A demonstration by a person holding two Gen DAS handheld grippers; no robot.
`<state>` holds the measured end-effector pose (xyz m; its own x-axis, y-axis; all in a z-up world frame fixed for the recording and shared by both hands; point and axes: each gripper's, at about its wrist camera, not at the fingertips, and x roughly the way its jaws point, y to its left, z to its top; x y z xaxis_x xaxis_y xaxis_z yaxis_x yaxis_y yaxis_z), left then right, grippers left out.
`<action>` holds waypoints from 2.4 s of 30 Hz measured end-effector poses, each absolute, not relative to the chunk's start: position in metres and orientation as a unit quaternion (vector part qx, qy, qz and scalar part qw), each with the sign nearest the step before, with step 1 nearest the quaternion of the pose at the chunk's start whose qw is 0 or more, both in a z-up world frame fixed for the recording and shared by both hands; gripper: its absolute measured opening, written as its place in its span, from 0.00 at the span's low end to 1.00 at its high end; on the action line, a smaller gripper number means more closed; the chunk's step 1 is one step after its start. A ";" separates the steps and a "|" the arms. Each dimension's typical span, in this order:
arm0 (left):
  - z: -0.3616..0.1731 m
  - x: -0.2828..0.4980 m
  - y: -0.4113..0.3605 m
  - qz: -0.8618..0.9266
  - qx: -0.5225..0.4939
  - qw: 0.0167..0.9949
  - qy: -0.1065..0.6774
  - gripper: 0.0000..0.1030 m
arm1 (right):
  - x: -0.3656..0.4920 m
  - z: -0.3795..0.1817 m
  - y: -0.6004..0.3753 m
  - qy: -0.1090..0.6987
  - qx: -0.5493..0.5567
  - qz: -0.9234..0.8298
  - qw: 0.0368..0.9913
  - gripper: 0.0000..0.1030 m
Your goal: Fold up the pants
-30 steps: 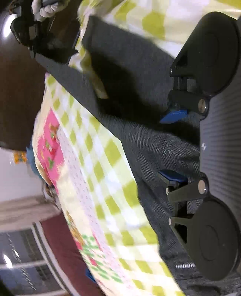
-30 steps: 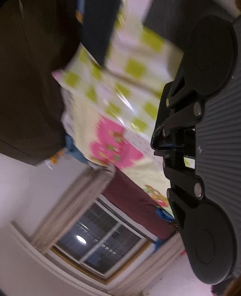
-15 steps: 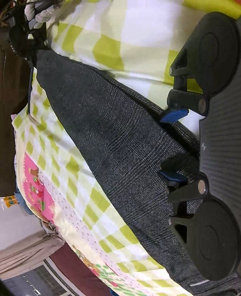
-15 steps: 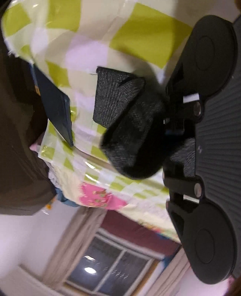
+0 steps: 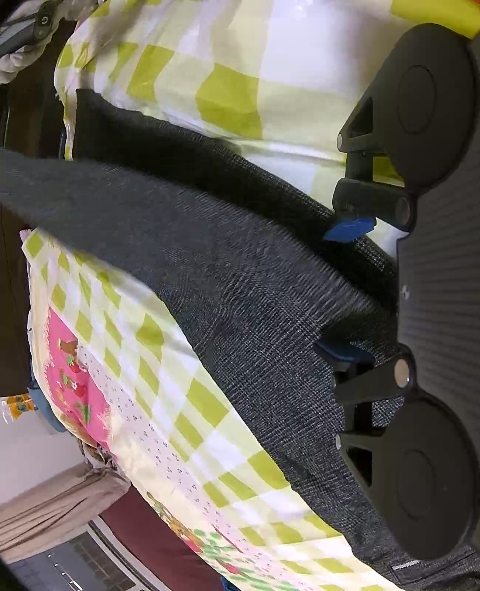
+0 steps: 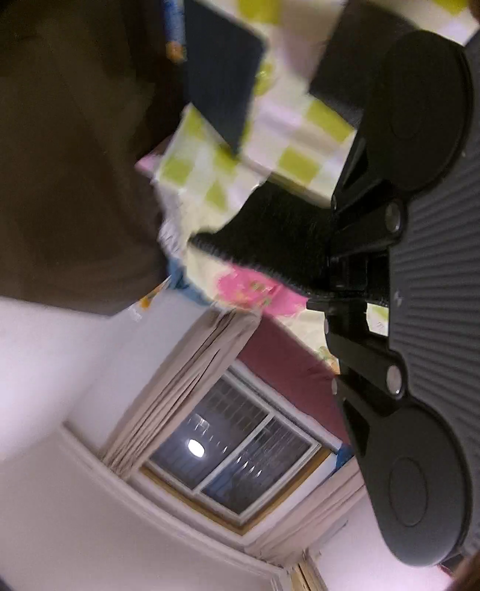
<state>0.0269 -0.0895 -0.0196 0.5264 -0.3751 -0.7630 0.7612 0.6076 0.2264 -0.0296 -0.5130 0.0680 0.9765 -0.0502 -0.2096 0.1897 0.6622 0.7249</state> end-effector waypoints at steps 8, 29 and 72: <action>-0.025 0.027 -0.091 -0.348 0.284 0.824 0.345 0.68 | -0.049 -0.035 -0.541 0.224 0.465 -0.203 0.832 0.05; -0.027 0.024 -0.087 -0.347 0.286 0.823 0.346 0.70 | -0.073 -0.010 -0.542 0.219 0.366 -0.304 0.852 0.12; -0.027 0.015 -0.070 -0.353 0.220 0.842 0.345 0.72 | -0.067 -0.048 -0.525 0.199 0.486 -0.238 0.817 0.13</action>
<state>0.0150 -0.0704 -0.0274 0.5137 -0.4416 -0.7356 0.7453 0.6544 0.1276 -0.0666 -0.5246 -0.0480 0.8076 -0.1954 -0.5565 0.5824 0.4135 0.6999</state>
